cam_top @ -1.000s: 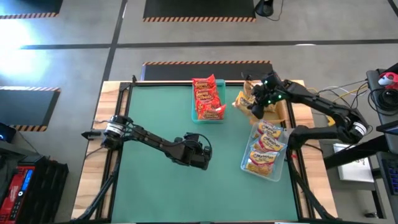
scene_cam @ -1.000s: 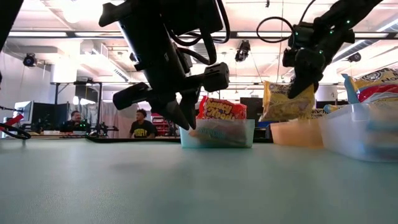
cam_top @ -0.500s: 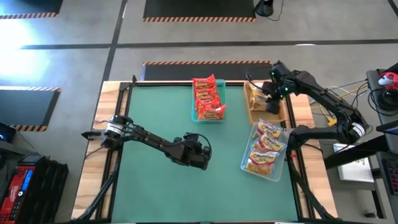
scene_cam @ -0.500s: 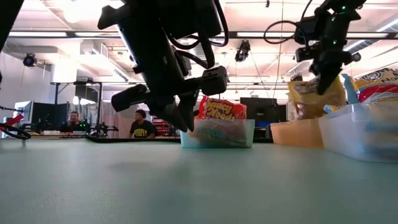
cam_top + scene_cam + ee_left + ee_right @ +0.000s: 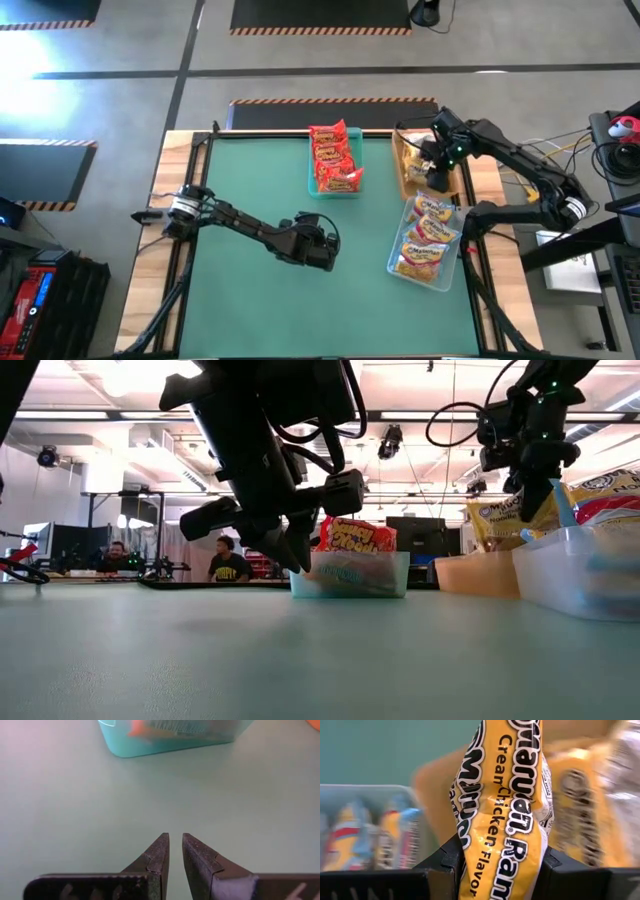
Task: Sort Maruchan noodles
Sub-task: Put the yellow noodle pack into the orange bin, then return to Home Position
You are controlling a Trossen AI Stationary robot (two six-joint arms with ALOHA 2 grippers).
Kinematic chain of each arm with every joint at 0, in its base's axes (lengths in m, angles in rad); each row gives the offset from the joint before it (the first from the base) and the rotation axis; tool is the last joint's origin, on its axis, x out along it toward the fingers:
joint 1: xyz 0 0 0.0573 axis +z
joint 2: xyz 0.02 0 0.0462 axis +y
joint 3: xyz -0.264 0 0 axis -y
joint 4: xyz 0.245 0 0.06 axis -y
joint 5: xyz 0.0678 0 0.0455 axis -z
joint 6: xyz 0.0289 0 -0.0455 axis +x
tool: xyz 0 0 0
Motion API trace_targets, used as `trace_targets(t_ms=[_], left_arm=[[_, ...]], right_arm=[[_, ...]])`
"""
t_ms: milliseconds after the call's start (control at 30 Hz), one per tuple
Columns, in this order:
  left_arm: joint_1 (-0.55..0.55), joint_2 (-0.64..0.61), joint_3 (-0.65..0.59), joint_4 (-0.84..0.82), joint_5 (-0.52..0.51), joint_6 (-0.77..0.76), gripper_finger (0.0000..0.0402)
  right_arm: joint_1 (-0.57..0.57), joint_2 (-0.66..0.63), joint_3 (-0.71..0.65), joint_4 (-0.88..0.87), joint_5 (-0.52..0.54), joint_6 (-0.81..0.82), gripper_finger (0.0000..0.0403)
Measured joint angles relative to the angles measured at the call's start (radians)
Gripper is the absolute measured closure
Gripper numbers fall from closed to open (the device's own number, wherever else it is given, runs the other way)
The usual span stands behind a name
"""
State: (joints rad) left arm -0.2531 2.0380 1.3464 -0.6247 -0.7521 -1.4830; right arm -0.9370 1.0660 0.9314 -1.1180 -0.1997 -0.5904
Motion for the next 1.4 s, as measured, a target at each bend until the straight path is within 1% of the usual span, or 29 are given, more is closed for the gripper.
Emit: trace_targets(t_ms=[67, 167, 367, 533, 600, 700, 767, 867, 1000, 1133, 1233, 1300, 1400], left_arm=[[0.000, 0.000, 0.000, 0.000, 0.000, 0.000, 0.0366], [0.000, 0.000, 0.000, 0.000, 0.000, 0.000, 0.0366], [0.000, 0.000, 0.000, 0.001, 0.000, 0.000, 0.0366], [0.000, 0.000, 0.000, 0.003, 0.001, 0.000, 0.0366], [0.000, 0.000, 0.000, 0.002, 0.001, -0.003, 0.0366], [0.007, 0.000, 0.000, -0.005, 0.010, -0.004, 0.0366], [0.018, -0.004, -0.001, -0.016, 0.032, 0.023, 0.0366], [0.036, -0.013, -0.001, -0.027, 0.063, 0.103, 0.0366], [0.050, -0.034, -0.008, -0.052, 0.070, 0.201, 0.0366], [0.059, -0.111, -0.106, -0.041, 0.071, 0.207, 0.0366], [0.060, -0.184, -0.213, 0.039, 0.062, 0.214, 0.0366], [0.061, -0.236, -0.286, 0.106, 0.060, 0.252, 0.0366], [0.073, -0.316, -0.388, 0.200, 0.058, 0.374, 0.0366]], right_arm=[[0.001, 0.000, -0.013, 0.005, -0.026, -0.023, 0.0279], [0.000, 0.000, -0.030, 0.046, -0.003, -0.025, 0.0268], [0.001, 0.000, -0.043, 0.125, 0.017, 0.052, 0.0239], [0.001, 0.000, -0.045, 0.129, 0.018, 0.075, 0.0212], [0.001, 0.000, -0.044, 0.127, 0.021, 0.099, 0.0205], [0.000, 0.000, -0.022, 0.122, 0.027, 0.176, 0.0203], [0.000, 0.000, -0.002, 0.121, 0.027, 0.204, 0.0203], [0.000, 0.000, 0.037, 0.121, 0.027, 0.214, 0.0206], [0.000, -0.005, 0.083, 0.121, 0.027, 0.220, 0.0209], [0.000, -0.018, 0.124, 0.121, 0.028, 0.257, 0.0209], [0.000, -0.040, 0.143, 0.142, 0.028, 0.283, 0.0210], [0.000, -0.061, 0.148, 0.178, 0.028, 0.320, 0.0211], [0.000, -0.103, 0.143, 0.247, 0.028, 0.401, 0.0211]])
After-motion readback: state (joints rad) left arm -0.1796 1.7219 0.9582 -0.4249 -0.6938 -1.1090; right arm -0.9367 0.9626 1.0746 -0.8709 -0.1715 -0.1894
